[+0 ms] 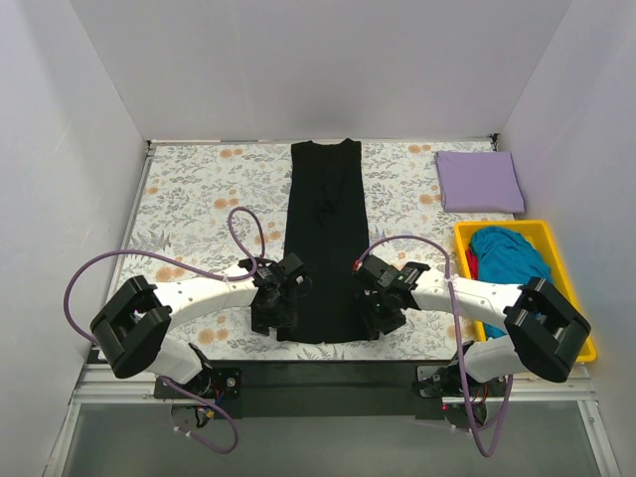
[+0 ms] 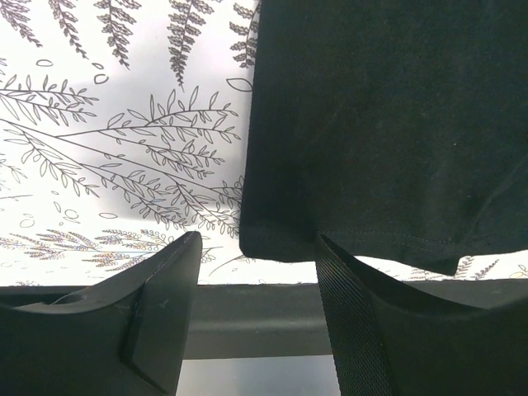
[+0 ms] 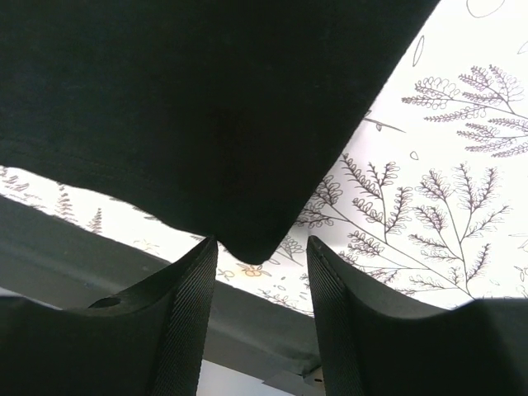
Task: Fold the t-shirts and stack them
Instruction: Fold the tshirt
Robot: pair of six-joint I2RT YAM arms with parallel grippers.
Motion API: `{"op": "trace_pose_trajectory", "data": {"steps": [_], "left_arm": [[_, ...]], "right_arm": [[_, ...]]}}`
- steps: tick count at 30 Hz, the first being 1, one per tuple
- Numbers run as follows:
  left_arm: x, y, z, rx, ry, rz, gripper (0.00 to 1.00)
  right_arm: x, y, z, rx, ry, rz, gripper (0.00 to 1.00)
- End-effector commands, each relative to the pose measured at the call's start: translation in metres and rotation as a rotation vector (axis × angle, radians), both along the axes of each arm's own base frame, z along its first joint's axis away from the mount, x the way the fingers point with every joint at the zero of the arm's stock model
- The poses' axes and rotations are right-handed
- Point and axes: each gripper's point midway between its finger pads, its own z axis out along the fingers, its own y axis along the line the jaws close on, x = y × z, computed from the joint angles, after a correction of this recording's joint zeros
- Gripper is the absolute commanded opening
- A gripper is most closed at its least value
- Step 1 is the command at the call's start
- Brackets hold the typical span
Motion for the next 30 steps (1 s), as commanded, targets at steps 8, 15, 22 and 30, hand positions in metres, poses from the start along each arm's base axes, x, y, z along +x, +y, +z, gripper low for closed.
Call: {"op": "trace_pose_trajectory", "data": {"steps": [8,15,22,30], "left_arm": [[0.007,-0.006,0.013,-0.024,-0.043,0.014,0.56],[0.008,-0.01,0.013,-0.03,-0.035,0.008,0.56],[0.012,-0.016,0.013,-0.03,-0.031,-0.005,0.56],[0.007,-0.011,0.004,0.001,-0.001,-0.01,0.41]], "right_arm": [[0.003,-0.003,-0.008,-0.061,0.017,-0.012,0.47],[0.0,-0.006,-0.01,-0.074,0.027,-0.009,0.13],[0.001,-0.005,-0.008,-0.066,0.02,-0.004,0.01],[0.0,-0.005,-0.006,-0.055,0.014,-0.006,0.01]]}}
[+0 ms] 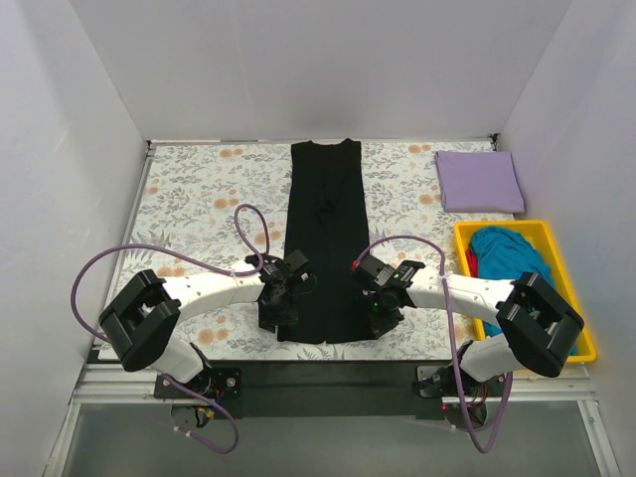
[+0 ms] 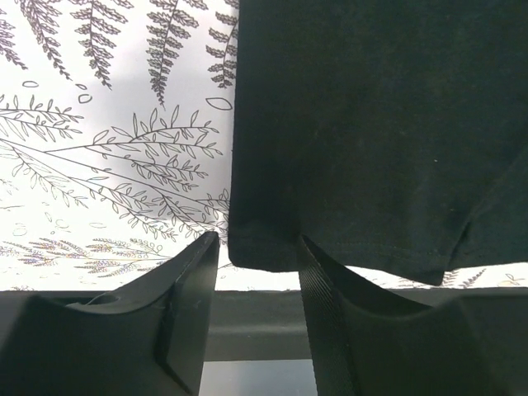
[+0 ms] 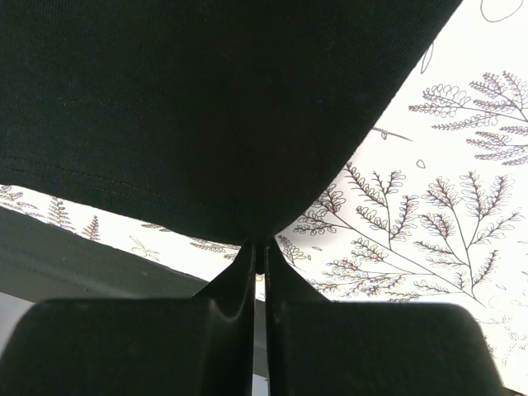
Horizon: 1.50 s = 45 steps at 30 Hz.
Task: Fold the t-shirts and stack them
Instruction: Fold the tshirt
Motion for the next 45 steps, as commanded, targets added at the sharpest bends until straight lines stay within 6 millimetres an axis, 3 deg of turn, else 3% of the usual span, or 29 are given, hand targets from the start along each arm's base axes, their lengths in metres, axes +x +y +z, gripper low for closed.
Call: {"op": "trace_pose_trajectory", "data": {"steps": [1,7,21,25,26,27,32,35,37,40,44,45], "left_arm": [[-0.001,-0.003,0.001,-0.003,0.006,-0.007,0.41],[-0.01,0.003,-0.012,0.029,0.059,-0.024,0.4],[-0.023,0.004,-0.018,0.054,0.115,-0.043,0.37],[-0.023,0.005,-0.02,0.066,0.124,-0.044,0.19],[-0.024,0.006,-0.02,0.072,0.129,-0.042,0.05],[-0.024,0.006,-0.018,0.07,0.128,-0.036,0.0],[-0.042,0.011,-0.009,0.051,0.174,-0.014,0.0],[-0.041,0.011,0.0,0.039,0.159,-0.012,0.0],[-0.026,0.001,0.012,0.012,0.116,-0.024,0.0],[-0.001,-0.007,0.02,-0.003,0.086,-0.021,0.0],[0.069,-0.014,0.042,-0.051,-0.049,-0.011,0.0],[0.082,-0.016,0.045,-0.074,-0.059,0.001,0.0]], "right_arm": [[0.001,-0.005,0.0,-0.021,-0.016,0.0,0.01],[0.001,-0.004,0.001,-0.015,-0.014,0.004,0.01],[0.004,0.0,0.006,0.0,-0.029,0.011,0.01],[0.005,0.0,0.007,0.003,-0.035,0.012,0.01],[0.005,0.0,0.007,0.003,-0.035,0.013,0.01],[0.004,-0.001,0.007,0.002,-0.033,0.012,0.01],[-0.004,-0.005,0.01,0.009,-0.008,0.026,0.01],[0.003,-0.005,0.02,0.014,-0.053,0.038,0.01],[0.013,-0.004,0.027,0.019,-0.069,0.046,0.01],[0.043,0.005,0.047,0.061,-0.13,0.037,0.01],[0.096,0.008,0.072,0.076,-0.234,0.007,0.01],[0.118,0.011,0.082,0.086,-0.265,-0.019,0.01]]}}
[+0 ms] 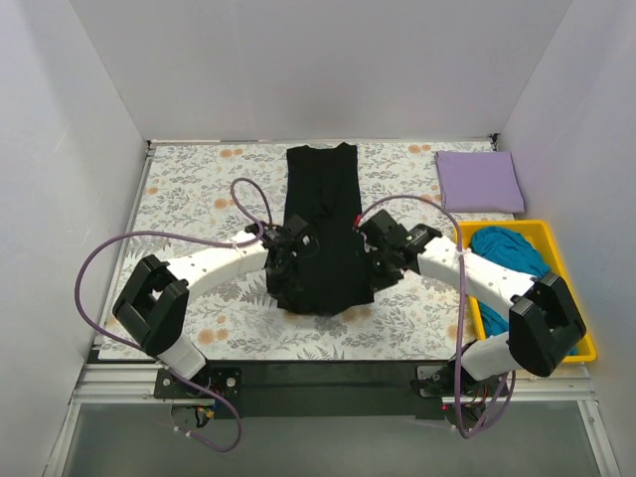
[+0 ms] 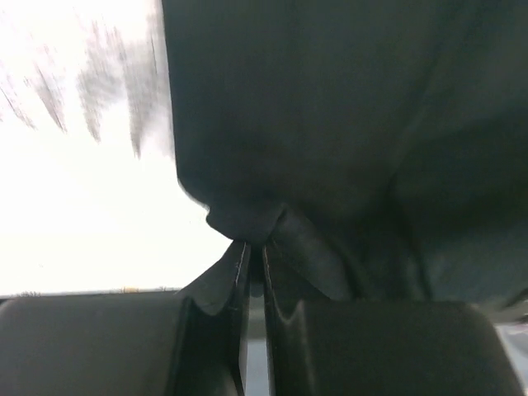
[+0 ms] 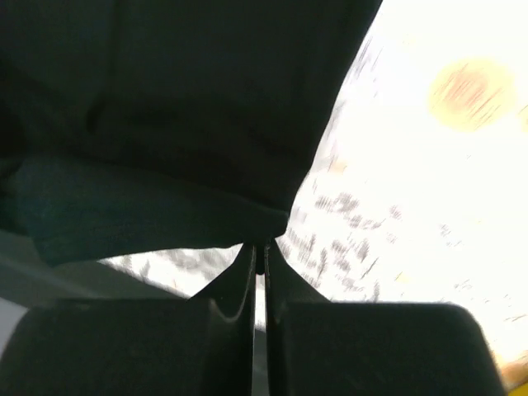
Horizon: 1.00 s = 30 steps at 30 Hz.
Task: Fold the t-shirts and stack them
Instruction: Fold the tshirt
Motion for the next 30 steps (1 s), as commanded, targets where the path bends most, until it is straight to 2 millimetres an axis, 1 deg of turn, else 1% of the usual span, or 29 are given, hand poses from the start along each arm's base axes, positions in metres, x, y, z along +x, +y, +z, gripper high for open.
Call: {"op": "trace_pose_trajectory", "data": {"steps": [1,2,3,4,5,6,7,8,9,10,11,12,13,14,15,16,17,18,20,25,26,28,30], "left_arm": [[0.064,0.006,0.021,-0.045,-0.114,0.033,0.0],[0.087,0.0,0.035,-0.076,-0.172,0.027,0.0],[0.107,0.005,0.034,-0.062,-0.199,0.055,0.0],[0.118,0.006,0.037,-0.059,-0.216,0.057,0.0],[0.133,0.004,0.041,-0.071,-0.245,0.064,0.0],[0.152,0.0,0.045,-0.079,-0.274,0.065,0.0],[0.17,0.0,0.05,-0.091,-0.31,0.078,0.0],[0.181,0.0,0.051,-0.088,-0.337,0.082,0.0],[0.198,0.001,0.051,-0.076,-0.368,0.083,0.0],[0.207,0.002,0.05,-0.07,-0.388,0.085,0.0],[0.219,0.0,0.051,-0.076,-0.417,0.086,0.0],[0.227,0.0,0.044,-0.072,-0.422,0.085,0.0],[0.235,0.004,0.043,-0.068,-0.442,0.086,0.0],[0.246,0.003,0.044,-0.076,-0.478,0.092,0.0],[0.252,0.004,0.039,-0.073,-0.486,0.093,0.0],[0.26,0.004,0.041,-0.078,-0.518,0.09,0.0],[0.265,0.005,0.038,-0.069,-0.531,0.09,0.0],[0.268,0.005,0.035,-0.066,-0.537,0.088,0.0],[0.277,0.002,0.037,-0.071,-0.571,0.079,0.0],[0.289,-0.002,0.034,-0.092,-0.623,0.08,0.0],[0.287,-0.001,0.029,-0.088,-0.62,0.079,0.0],[0.291,0.0,0.028,-0.089,-0.644,0.082,0.0],[0.291,0.002,0.021,-0.086,-0.639,0.091,0.0]], "right_arm": [[0.055,0.001,0.028,-0.002,-0.118,-0.004,0.01],[0.067,0.003,0.034,0.0,-0.138,-0.002,0.01],[0.088,0.007,0.043,0.012,-0.164,-0.02,0.01],[0.1,0.01,0.049,0.02,-0.179,-0.027,0.01],[0.11,0.012,0.052,0.02,-0.195,-0.022,0.01],[0.125,0.013,0.049,0.016,-0.2,-0.034,0.01],[0.141,0.021,0.063,0.04,-0.244,-0.04,0.01],[0.152,0.023,0.066,0.043,-0.261,-0.045,0.01],[0.163,0.027,0.062,0.036,-0.265,-0.036,0.01],[0.176,0.032,0.073,0.05,-0.3,-0.036,0.01],[0.185,0.032,0.074,0.041,-0.319,-0.041,0.01],[0.191,0.034,0.067,0.03,-0.314,-0.036,0.01],[0.2,0.036,0.069,0.042,-0.335,-0.04,0.01],[0.207,0.037,0.069,0.052,-0.344,-0.046,0.01],[0.211,0.038,0.065,0.054,-0.346,-0.05,0.01],[0.216,0.037,0.062,0.057,-0.349,-0.057,0.01],[0.223,0.037,0.059,0.065,-0.357,-0.066,0.01],[0.226,0.037,0.057,0.066,-0.359,-0.068,0.01],[0.233,0.034,0.053,0.068,-0.361,-0.075,0.01],[0.243,0.028,0.042,0.062,-0.362,-0.089,0.01],[0.245,0.026,0.042,0.061,-0.368,-0.091,0.01],[0.249,0.024,0.038,0.063,-0.379,-0.093,0.01],[0.251,0.022,0.034,0.058,-0.379,-0.094,0.01]]}}
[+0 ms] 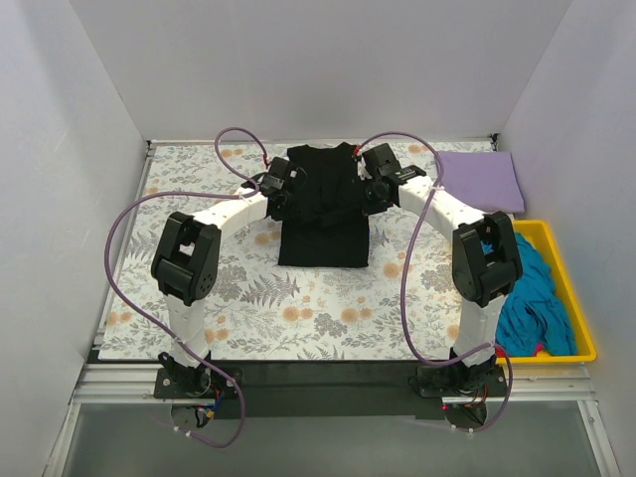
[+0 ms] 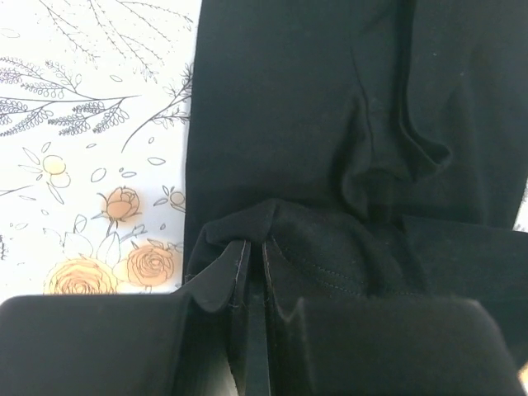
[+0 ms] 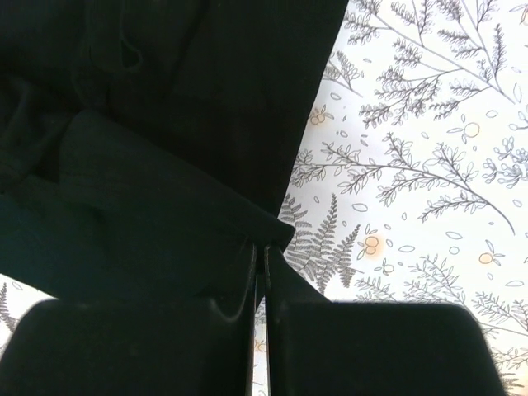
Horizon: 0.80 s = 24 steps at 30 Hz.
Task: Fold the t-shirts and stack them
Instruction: Fold the tshirt
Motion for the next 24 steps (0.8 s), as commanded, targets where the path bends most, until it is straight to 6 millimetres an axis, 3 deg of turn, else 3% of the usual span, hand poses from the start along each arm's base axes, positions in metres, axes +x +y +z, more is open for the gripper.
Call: {"op": "trace_pose_trajectory", "data": {"steps": [1,6,15,19,22,24], "left_arm": [[0.017,0.005,0.01,-0.004,-0.089,0.024,0.0],[0.014,0.013,-0.015,0.016,-0.051,0.061,0.0],[0.016,0.014,-0.028,0.005,-0.062,0.071,0.02],[0.022,0.01,-0.015,-0.009,-0.1,0.052,0.22],[0.025,0.01,0.013,-0.015,-0.153,0.044,0.32],[0.025,0.011,0.041,-0.038,-0.201,0.045,0.46]], "right_arm": [[0.019,0.004,0.009,0.026,-0.075,0.012,0.01],[0.025,0.0,-0.008,0.016,-0.063,0.005,0.01],[0.029,0.001,-0.034,0.01,-0.039,-0.001,0.03],[0.031,0.006,-0.026,0.034,-0.05,0.011,0.14],[0.032,0.009,-0.004,0.059,-0.089,0.006,0.29],[0.029,0.013,0.018,0.074,-0.133,0.011,0.42]]}}
